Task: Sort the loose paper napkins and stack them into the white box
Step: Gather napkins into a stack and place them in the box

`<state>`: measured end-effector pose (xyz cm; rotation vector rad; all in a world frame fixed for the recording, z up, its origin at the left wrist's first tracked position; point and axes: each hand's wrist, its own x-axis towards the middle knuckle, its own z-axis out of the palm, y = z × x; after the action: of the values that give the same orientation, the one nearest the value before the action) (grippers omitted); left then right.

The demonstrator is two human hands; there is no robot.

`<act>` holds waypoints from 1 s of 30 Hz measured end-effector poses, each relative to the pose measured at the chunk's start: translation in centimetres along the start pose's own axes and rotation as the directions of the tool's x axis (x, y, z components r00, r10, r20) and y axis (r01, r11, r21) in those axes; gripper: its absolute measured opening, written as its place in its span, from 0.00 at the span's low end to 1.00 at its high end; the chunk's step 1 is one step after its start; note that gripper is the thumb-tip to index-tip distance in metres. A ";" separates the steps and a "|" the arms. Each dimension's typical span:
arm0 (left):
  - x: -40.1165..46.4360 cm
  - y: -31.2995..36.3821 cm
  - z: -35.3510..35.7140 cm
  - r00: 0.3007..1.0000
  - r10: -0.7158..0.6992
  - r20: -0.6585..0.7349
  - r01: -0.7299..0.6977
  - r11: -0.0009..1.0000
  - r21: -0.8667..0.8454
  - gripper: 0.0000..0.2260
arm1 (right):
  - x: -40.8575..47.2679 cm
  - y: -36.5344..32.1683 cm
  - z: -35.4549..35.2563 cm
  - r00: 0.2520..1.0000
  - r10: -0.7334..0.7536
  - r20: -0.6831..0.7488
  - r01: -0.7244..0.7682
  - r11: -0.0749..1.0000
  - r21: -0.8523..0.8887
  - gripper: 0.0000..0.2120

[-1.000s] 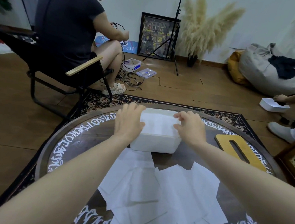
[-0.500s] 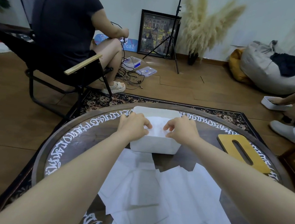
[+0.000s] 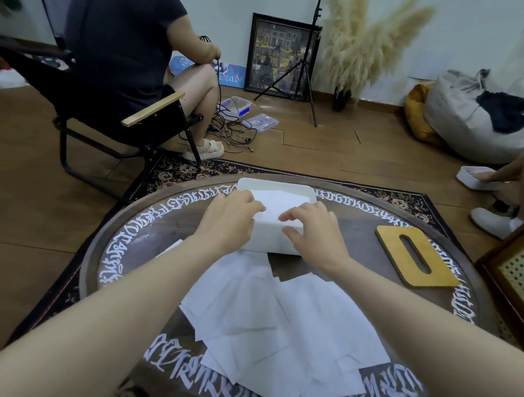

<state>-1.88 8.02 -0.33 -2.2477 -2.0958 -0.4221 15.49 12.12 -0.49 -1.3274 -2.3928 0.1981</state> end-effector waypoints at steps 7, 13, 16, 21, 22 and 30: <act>-5.2 1.3 -0.6 0.997 -0.030 0.077 0.027 0.999 0.043 0.17 | -4.6 -1.2 -0.1 0.993 -0.055 0.108 0.063 0.995 -0.071 0.12; -9.0 2.7 -0.4 0.987 -0.003 0.163 -0.014 0.995 0.102 0.15 | -8.3 -0.8 0.0 0.977 -0.050 0.208 0.076 0.990 -0.117 0.12; -10.5 3.7 0.0 0.976 0.011 0.217 -0.040 0.991 0.130 0.14 | -9.8 -0.5 0.0 0.964 -0.026 0.265 0.061 0.991 -0.122 0.14; -12.4 5.2 0.9 0.960 0.037 0.277 -0.071 0.991 0.115 0.14 | -12.2 1.4 -0.9 0.929 0.067 0.363 -0.028 0.993 -0.113 0.15; -12.7 5.5 1.1 0.957 0.036 0.289 -0.072 0.991 0.115 0.14 | -12.7 2.0 -1.1 0.921 0.088 0.379 -0.045 0.991 -0.122 0.14; -13.6 6.7 1.7 0.950 0.036 0.309 -0.057 0.997 0.058 0.16 | -13.9 5.0 -1.3 0.856 0.292 0.428 -0.215 0.952 -0.219 0.23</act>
<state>4.34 -5.41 -3.97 -2.4532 -2.1452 0.0052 26.46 3.05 -4.61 -1.8529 -2.6447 0.4404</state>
